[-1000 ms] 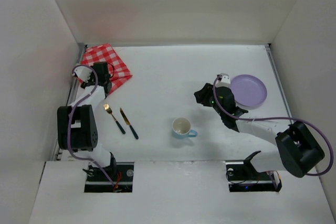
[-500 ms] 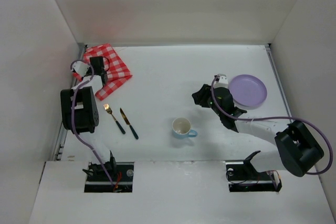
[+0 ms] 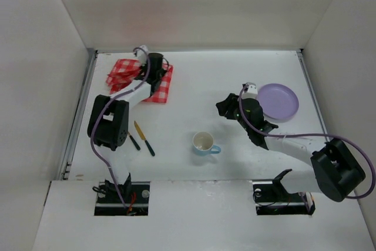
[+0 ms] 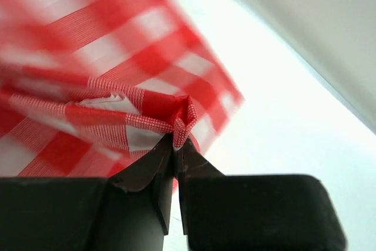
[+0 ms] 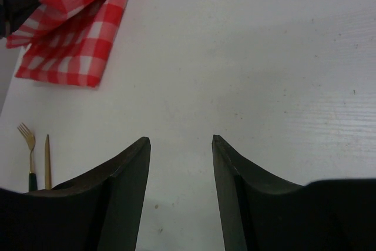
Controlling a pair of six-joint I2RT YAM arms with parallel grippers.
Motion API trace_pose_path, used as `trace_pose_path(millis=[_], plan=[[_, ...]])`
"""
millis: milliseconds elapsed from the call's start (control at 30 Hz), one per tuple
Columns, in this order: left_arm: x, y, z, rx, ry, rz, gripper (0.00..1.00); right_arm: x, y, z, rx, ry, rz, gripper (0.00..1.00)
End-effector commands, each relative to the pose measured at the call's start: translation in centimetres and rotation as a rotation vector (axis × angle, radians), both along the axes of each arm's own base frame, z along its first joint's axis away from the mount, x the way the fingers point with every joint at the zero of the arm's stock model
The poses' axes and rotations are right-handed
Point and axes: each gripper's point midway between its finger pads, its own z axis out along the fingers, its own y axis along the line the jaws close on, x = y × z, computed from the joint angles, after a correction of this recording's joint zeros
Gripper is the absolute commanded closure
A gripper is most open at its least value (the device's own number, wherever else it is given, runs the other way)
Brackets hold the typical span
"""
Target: Set the dinner table for one person
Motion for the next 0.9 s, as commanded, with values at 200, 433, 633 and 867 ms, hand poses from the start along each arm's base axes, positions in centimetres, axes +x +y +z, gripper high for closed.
trace_pose_path(millis=[200, 433, 633, 867], plan=[[-0.7, -20.0, 8.0, 0.153, -0.279, -0.603, 0.96, 1.4, -3.6, 2.4, 0.058, -0.09, -0.163, 0.48], [-4.3, -23.7, 9.0, 0.216, -0.313, -0.735, 0.83, 1.7, -4.1, 1.9, 0.061, -0.072, -0.168, 0.41], [-7.0, -18.1, 8.3, 0.192, -0.289, -0.556, 0.52, 2.2, -2.9, 1.5, 0.017, -0.071, -0.111, 0.31], [-13.7, -12.0, 9.0, -0.034, -0.313, -0.351, 0.49, 2.0, 0.1, 0.8, -0.109, -0.073, -0.014, 0.28]])
